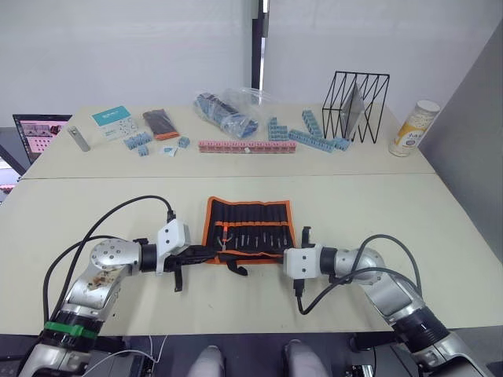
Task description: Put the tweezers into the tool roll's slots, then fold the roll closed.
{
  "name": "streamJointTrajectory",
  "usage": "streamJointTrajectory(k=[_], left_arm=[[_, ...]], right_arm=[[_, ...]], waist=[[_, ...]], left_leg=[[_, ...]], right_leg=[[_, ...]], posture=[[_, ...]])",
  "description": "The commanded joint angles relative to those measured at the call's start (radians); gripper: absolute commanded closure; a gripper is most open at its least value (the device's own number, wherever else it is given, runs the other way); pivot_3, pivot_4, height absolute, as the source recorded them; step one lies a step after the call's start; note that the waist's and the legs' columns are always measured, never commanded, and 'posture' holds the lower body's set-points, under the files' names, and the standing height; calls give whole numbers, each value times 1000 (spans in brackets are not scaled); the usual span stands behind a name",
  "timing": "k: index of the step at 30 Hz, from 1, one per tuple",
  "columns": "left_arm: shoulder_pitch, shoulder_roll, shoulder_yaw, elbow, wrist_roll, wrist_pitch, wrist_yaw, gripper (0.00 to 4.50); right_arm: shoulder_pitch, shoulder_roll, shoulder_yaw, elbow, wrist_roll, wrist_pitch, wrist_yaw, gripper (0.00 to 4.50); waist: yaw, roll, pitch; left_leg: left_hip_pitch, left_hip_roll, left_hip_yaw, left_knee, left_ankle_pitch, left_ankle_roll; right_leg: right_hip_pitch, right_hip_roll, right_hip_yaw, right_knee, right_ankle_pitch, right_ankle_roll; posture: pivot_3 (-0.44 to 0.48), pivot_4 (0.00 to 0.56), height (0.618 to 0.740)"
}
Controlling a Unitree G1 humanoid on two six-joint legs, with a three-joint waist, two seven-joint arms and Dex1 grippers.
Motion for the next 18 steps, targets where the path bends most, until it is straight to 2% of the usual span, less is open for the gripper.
streamJointTrajectory(k=[1, 4, 8, 13, 18], left_arm=[[-34, -12, -20, 65, 53, -33, 6, 4462], [-51, -35, -30, 104, 65, -56, 2, 4500], [-59, -53, -26, 126, 79, -72, 14, 4500], [-99, -90, -46, 130, 101, -53, 33, 4500], [-135, -105, -56, 124, 108, -36, 23, 4500]], right_arm=[[-8, -7, -40, -11, 15, 34, -1, 4500], [-3, 20, -64, -30, 43, 75, -28, 3711], [40, 49, -98, -100, 86, 162, -41, 2353], [122, 30, -145, -210, 129, 198, -41, 2353], [123, 30, -158, -291, 155, 189, -35, 2353]], waist=[[0, 0, 0], [-2, 0, 0], [-1, 0, 0], [4, 0, 0], [-1, 0, 0]], left_leg=[[0, 0, 0, 0, 0, 0], [0, 0, 0, 0, 0, 0], [-1, 0, 0, -1, 0, 0], [-3, 0, 0, 0, 0, 0], [-6, -1, 0, 2, 2, -4]], right_leg=[[0, 0, 0, 0, 0, 0], [0, 0, 0, -1, 0, 0], [0, 0, 0, -1, 0, 0], [0, 0, 0, -4, 2, 2], [0, 0, 0, -8, 6, 4]], posture=[[0, 150, 737], [0, 150, 737], [0, 150, 737], [0, 150, 737], [0, 150, 737]])
